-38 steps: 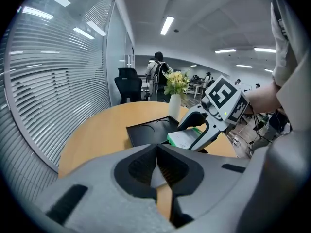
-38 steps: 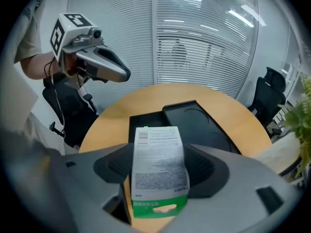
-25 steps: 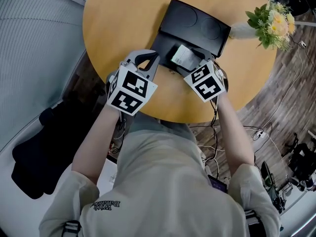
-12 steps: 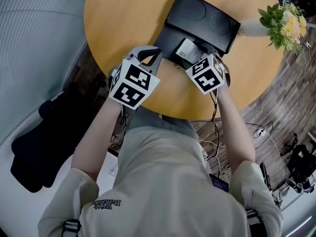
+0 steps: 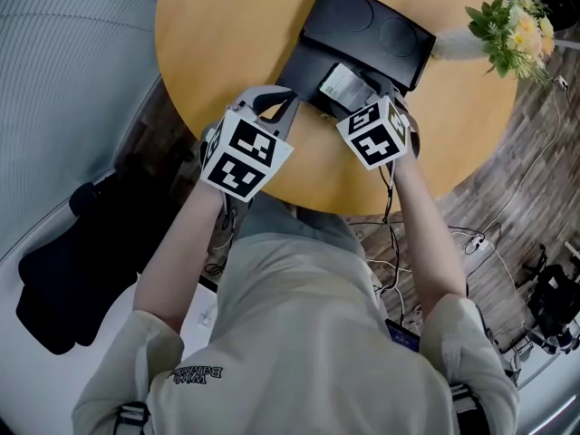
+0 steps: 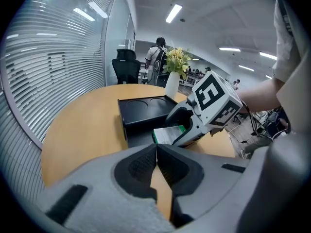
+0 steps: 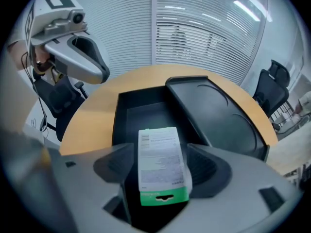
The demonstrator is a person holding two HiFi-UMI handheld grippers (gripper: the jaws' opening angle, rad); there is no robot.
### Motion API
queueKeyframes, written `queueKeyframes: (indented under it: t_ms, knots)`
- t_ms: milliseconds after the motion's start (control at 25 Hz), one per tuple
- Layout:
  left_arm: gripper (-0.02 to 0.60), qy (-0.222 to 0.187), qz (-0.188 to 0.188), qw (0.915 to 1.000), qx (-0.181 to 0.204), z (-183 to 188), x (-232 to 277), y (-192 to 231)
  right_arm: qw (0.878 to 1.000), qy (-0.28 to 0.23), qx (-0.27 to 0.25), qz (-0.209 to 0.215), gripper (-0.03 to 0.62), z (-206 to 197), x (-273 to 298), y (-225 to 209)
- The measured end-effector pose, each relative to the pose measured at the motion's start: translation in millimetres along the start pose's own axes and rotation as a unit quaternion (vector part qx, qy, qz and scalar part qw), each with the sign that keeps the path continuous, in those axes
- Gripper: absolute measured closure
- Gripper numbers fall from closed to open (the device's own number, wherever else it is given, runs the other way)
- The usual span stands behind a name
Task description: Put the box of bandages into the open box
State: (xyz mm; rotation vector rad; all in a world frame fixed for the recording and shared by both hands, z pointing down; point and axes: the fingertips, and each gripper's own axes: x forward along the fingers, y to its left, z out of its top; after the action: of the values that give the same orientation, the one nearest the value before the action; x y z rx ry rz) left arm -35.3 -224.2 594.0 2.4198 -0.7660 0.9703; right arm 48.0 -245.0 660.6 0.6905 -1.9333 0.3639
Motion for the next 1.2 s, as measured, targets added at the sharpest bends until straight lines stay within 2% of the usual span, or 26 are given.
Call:
queueKeyframes:
  t_ms: [280, 440, 640, 760, 920, 1200]
  knots:
    - [0.558, -0.031, 0.021, 0.9993, 0.006, 23, -25, 1, 0.993, -0.078, 0.057, -0.068, 0.279, 28, -46, -19]
    - [0.558, -0.044, 0.028, 0.9984, 0.023, 40, -38, -6, 0.984, -0.139, 0.08, -0.082, 0.281, 46, -80, -25]
    - [0.558, -0.067, 0.038, 0.9959, 0.049, 66, -61, -16, 0.973, -0.184, 0.087, -0.105, 0.287, 60, -123, -27]
    - [0.558, -0.088, 0.055, 0.9929, 0.059, 84, -78, -16, 0.96, -0.228, 0.11, -0.12, 0.31, 73, -155, -31]
    - [0.558, -0.119, 0.075, 0.987, 0.077, 113, -97, -21, 0.936, -0.286, 0.135, -0.153, 0.396, 86, -203, -44]
    - [0.558, -0.171, 0.098, 0.9718, 0.129, 161, -141, -41, 0.903, -0.355, 0.139, -0.196, 0.469, 94, -284, -50]
